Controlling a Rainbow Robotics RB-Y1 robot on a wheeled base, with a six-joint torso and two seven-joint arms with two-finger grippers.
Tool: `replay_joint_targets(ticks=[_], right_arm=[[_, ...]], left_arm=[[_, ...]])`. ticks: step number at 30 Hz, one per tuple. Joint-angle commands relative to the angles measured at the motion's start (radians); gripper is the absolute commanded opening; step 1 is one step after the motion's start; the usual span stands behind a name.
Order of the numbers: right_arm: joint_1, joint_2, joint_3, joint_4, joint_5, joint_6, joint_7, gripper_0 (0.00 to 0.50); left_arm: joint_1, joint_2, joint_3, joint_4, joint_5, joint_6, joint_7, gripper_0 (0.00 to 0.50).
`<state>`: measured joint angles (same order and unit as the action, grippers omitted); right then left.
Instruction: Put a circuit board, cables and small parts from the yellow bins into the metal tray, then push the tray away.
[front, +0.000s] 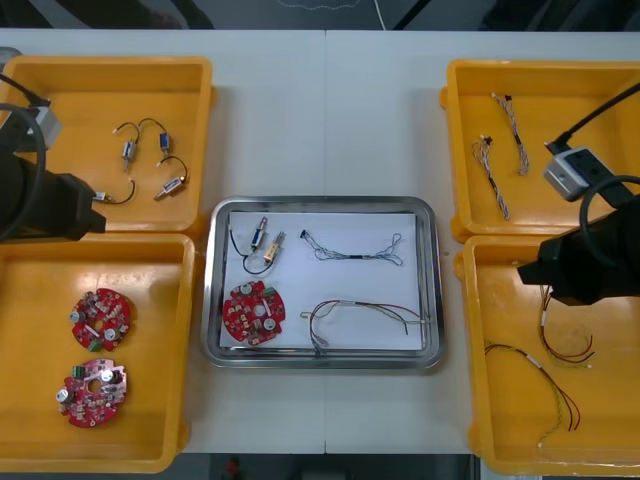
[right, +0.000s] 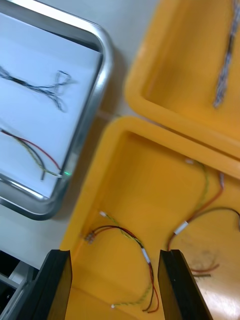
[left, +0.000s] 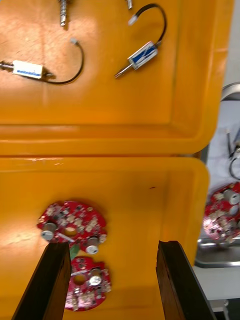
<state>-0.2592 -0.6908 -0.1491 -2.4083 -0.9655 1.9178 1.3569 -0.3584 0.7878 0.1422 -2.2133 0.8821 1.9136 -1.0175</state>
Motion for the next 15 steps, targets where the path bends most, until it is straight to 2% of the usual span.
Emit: replay_joint_targets(ticks=[1,8,13,15], right_arm=[[-0.137,-0.022,0.166,-0.029,-0.001,0.002,-0.047,0.500],[-0.278,0.025,0.428,-0.029,0.076,0.002,-0.036,0.500],[-0.384,0.100,0.657,-0.003,0.195,0.002,-0.022,0.500],[-0.419,0.128,0.726,0.029,0.214,0.002,-0.015,0.500]], left_arm=[[0.107,0.068,0.091,-0.059,0.023,0.006,-0.098,0.500],[0.239,0.074,0.180,-0.100,0.024,0.006,-0.164,0.500],[0.335,0.074,0.231,-0.115,0.028,-0.039,-0.191,0.500],[0.355,0.074,0.234,-0.115,0.028,-0.061,-0.199,0.500]])
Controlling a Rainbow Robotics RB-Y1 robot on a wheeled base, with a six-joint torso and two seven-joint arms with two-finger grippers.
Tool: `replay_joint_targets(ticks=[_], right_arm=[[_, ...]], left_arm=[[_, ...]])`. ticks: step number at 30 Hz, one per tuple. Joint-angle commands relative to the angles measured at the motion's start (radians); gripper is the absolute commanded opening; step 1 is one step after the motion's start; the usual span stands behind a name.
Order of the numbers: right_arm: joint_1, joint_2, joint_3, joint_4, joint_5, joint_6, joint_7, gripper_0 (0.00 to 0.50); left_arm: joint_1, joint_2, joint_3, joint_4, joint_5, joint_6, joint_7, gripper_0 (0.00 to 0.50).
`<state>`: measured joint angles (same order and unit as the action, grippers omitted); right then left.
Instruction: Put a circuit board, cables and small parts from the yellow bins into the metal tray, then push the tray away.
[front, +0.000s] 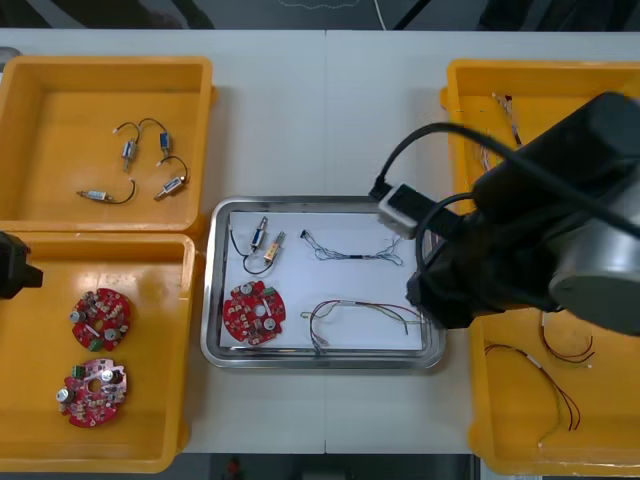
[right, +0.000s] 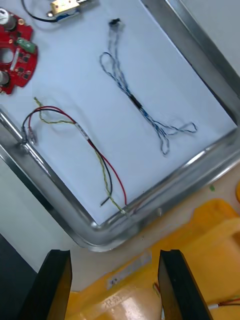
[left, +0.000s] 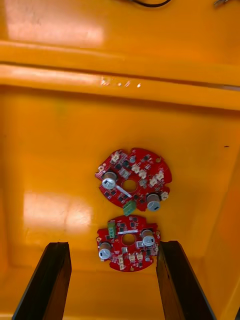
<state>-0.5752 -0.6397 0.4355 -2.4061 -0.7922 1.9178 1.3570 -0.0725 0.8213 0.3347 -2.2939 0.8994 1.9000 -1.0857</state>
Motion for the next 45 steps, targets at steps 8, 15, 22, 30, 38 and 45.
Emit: replay_joint_targets(ticks=[8,15,22,30,38,45], right_arm=[[-0.201,0.176,0.356,0.156,0.088,0.001,0.042,0.500],[-0.221,0.209,0.465,0.231,0.159,-0.097,0.220,0.500],[-0.219,0.224,0.592,0.272,0.238,-0.178,0.289,0.500],[-0.209,0.255,0.684,0.348,0.295,-0.210,0.289,0.500],[-0.192,0.267,0.715,0.383,0.340,-0.214,0.292,0.500],[-0.189,0.267,0.744,0.403,0.366,-0.229,0.295,0.500]], left_arm=[[0.120,0.041,0.046,-0.039,0.003,-0.119,-0.148,0.500],[0.119,0.041,0.041,-0.039,0.003,-0.121,-0.149,0.500],[0.119,0.041,0.041,-0.039,0.003,-0.121,-0.149,0.500],[0.119,0.041,0.041,-0.039,0.003,-0.121,-0.149,0.500],[0.119,0.041,0.041,-0.039,0.003,-0.121,-0.149,0.500],[0.119,0.041,0.041,-0.039,0.003,-0.121,-0.149,0.500]])
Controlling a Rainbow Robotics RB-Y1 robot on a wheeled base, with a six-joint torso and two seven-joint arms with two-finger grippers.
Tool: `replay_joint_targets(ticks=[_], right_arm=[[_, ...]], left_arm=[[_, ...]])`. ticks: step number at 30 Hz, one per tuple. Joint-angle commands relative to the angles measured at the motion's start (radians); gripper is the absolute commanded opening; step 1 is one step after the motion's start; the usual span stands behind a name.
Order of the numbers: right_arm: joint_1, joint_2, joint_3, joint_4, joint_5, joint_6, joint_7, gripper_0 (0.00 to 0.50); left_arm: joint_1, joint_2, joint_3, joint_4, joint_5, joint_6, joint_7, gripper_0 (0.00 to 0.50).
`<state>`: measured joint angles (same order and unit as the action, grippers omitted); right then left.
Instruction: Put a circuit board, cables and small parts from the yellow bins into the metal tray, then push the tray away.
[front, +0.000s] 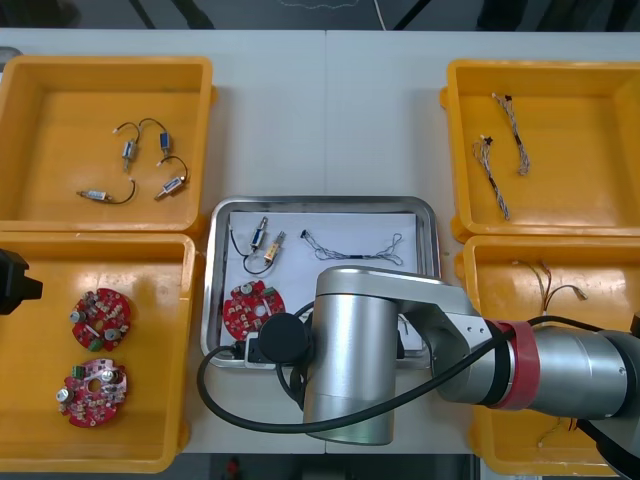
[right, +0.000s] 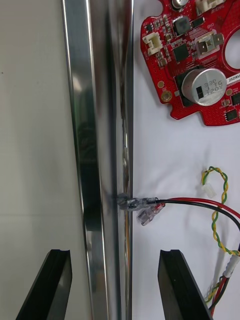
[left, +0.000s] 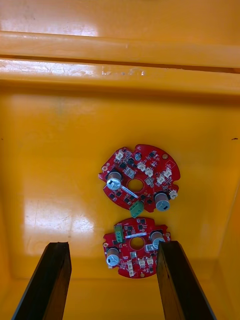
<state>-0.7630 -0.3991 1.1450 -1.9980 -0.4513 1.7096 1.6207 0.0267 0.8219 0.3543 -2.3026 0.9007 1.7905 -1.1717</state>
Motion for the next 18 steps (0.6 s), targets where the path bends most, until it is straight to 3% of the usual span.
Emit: replay_joint_targets(ticks=[1,18], right_arm=[[0.001,0.026,0.035,-0.004,0.026,-0.024,0.031,0.500],[0.004,0.028,0.065,0.041,0.036,-0.070,0.027,0.500]], left_arm=[[0.019,0.040,0.021,-0.031,0.001,-0.011,-0.063,0.500],[0.019,0.040,0.021,-0.031,0.001,-0.011,-0.063,0.500]])
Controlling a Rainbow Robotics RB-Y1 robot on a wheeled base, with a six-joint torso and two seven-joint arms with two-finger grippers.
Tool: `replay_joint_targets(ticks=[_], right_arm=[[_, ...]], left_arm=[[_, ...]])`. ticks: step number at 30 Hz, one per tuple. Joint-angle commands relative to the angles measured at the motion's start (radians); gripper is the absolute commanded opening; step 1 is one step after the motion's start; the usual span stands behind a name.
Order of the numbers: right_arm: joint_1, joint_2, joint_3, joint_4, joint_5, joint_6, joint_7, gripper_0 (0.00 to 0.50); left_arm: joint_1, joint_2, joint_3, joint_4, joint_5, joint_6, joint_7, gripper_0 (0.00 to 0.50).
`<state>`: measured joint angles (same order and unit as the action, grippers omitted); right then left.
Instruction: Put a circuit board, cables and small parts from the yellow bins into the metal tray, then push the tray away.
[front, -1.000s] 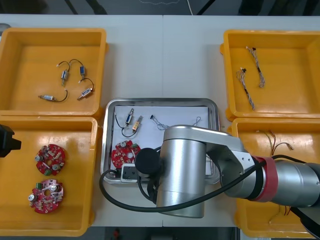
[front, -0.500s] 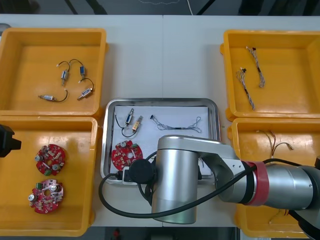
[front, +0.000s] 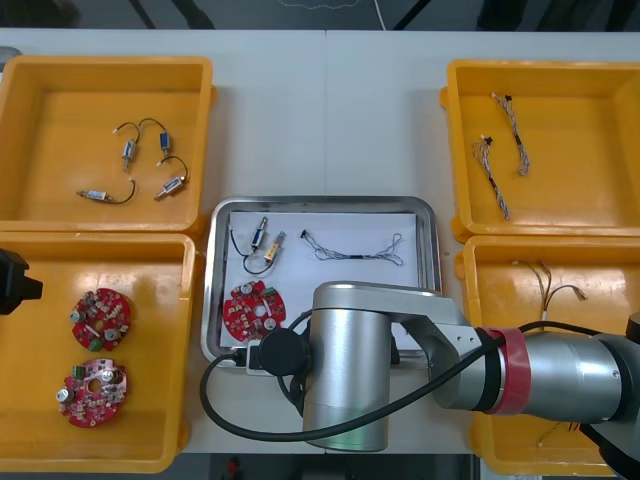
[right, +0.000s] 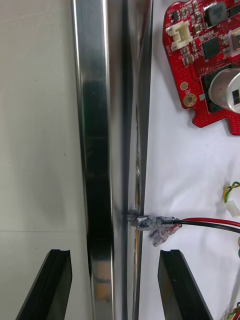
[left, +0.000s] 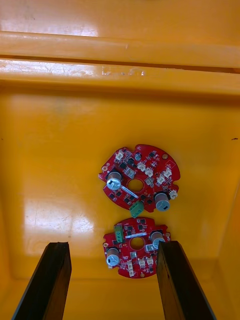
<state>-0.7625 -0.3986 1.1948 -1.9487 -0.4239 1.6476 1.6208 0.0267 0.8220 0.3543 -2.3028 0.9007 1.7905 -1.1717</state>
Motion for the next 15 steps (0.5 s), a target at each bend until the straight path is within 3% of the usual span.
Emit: replay_joint_targets(ticks=[1,2,4,6,9,15], right_arm=[[0.003,0.027,0.017,-0.009,0.008,-0.008,0.027,0.428],[0.003,0.027,0.016,-0.009,0.008,-0.008,0.025,0.370],[0.003,0.026,0.016,-0.009,0.008,-0.008,0.024,0.131],[0.003,0.027,0.016,-0.009,0.008,-0.008,0.021,0.052],[0.002,0.027,0.016,-0.009,0.008,-0.008,0.016,0.000],[-0.009,0.027,0.016,-0.009,0.034,-0.011,0.014,0.000]], left_arm=[[0.019,0.040,0.021,-0.030,0.001,-0.011,-0.063,0.500],[0.019,0.040,0.021,-0.030,0.001,-0.011,-0.063,0.500],[0.019,0.040,0.021,-0.030,0.001,-0.011,-0.063,0.500],[0.019,0.040,0.021,-0.030,0.001,-0.011,-0.063,0.500],[0.019,0.040,0.021,-0.030,0.001,-0.011,-0.063,0.500],[0.019,0.040,0.021,-0.030,0.001,-0.011,-0.063,0.500]])
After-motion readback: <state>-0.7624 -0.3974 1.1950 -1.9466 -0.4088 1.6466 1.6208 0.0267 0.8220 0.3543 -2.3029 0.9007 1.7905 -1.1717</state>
